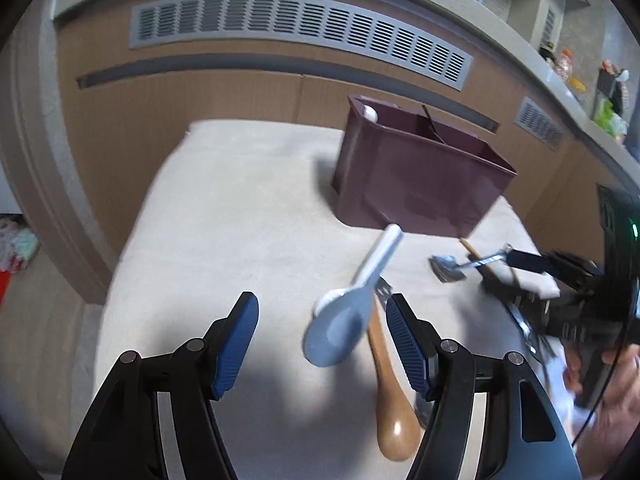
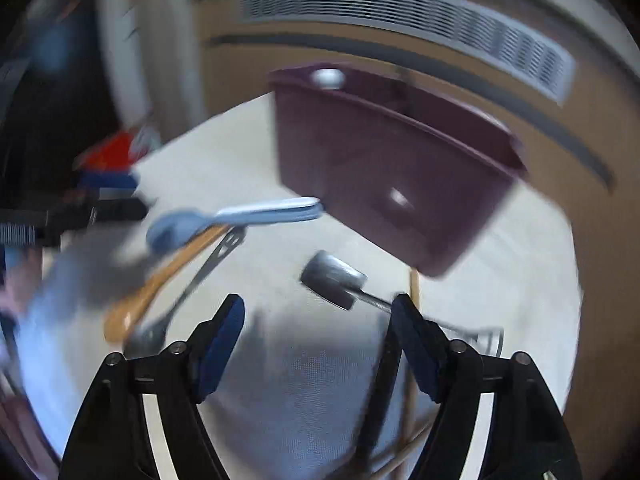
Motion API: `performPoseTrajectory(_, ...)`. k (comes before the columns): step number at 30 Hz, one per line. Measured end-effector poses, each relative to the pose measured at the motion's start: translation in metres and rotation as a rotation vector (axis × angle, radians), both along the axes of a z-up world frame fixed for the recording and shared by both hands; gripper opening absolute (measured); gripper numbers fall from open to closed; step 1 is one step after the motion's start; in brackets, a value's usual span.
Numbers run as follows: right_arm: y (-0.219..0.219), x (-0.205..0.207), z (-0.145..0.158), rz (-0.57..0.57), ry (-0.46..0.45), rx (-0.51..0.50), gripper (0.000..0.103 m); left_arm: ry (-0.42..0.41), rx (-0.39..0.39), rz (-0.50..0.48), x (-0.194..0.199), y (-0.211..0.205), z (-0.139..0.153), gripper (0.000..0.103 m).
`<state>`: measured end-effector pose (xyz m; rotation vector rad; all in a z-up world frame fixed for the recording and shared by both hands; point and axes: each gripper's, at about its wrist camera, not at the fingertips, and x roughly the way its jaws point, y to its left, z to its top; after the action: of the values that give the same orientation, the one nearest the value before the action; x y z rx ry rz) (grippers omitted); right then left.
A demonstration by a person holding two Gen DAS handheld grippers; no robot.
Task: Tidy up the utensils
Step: 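Lower the right tool onto the shovel spatula while the left tool approaches the rice paddle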
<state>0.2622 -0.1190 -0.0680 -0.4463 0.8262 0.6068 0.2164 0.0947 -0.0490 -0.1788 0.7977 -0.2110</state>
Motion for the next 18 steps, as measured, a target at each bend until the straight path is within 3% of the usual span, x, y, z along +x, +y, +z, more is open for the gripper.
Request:
performPoseTrajectory(2, 0.007, 0.004, -0.001, 0.096, -0.030, -0.076, 0.075, 0.028, -0.041, -0.022, 0.002, 0.003, -0.003, 0.067)
performPoseTrajectory(6, 0.011, 0.034, -0.007, 0.217, 0.042, -0.116, 0.075, 0.035, -0.040, -0.013, 0.000, 0.007, -0.004, 0.067)
performPoseTrajectory(12, 0.011, 0.069, -0.025, 0.222, 0.130, -0.128, 0.066, 0.052, -0.025, -0.025, -0.003, 0.011, -0.006, 0.069)
performPoseTrajectory(16, 0.000, 0.078, -0.025, 0.166, 0.209, -0.036, 0.043, 0.059, -0.004, -0.045, -0.003, 0.010, -0.009, 0.070)
performPoseTrajectory(18, -0.007, 0.080, -0.023, 0.108, 0.221, -0.018, 0.042, 0.063, -0.008, -0.063, -0.002, 0.007, -0.010, 0.070)
